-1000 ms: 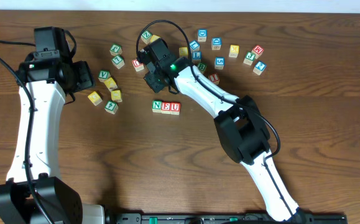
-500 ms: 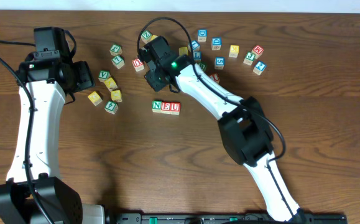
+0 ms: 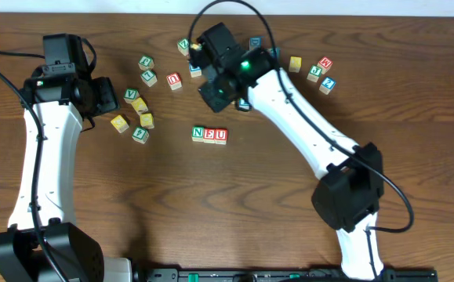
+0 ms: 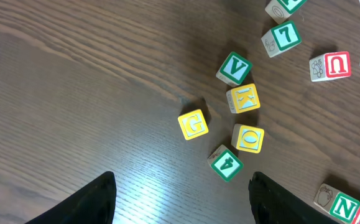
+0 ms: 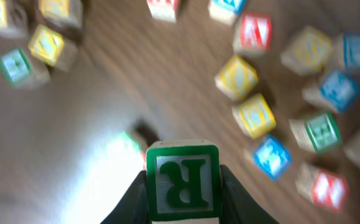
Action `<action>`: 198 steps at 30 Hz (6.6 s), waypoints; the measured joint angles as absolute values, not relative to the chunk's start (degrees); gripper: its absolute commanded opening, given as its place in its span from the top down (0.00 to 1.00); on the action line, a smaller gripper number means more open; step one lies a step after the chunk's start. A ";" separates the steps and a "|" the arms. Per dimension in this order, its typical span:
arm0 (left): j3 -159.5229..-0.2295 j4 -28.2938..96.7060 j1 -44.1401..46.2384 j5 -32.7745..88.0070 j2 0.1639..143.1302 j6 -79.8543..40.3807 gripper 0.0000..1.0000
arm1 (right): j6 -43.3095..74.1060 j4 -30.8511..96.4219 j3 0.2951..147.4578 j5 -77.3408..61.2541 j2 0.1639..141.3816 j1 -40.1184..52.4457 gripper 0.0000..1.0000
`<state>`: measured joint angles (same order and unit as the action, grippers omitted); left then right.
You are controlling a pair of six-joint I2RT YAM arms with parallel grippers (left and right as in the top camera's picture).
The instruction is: Spell out NEURIPS
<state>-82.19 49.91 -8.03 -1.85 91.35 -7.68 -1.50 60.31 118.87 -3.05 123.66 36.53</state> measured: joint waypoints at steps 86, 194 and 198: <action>-82.19 50.11 -8.03 -1.85 91.35 -7.68 0.32 | 16.32 54.78 94.02 4.27 123.35 26.59 0.87; -82.19 50.76 -8.03 -1.85 91.35 -7.68 0.32 | 5.54 50.70 87.18 -0.25 120.22 32.38 0.94; -82.19 50.76 -8.03 -1.85 91.35 -7.68 0.32 | 5.67 52.14 87.37 -0.51 119.28 31.29 0.93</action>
<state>-82.19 50.76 -8.03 -1.85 91.35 -7.68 5.67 52.14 87.37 -0.51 119.28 31.29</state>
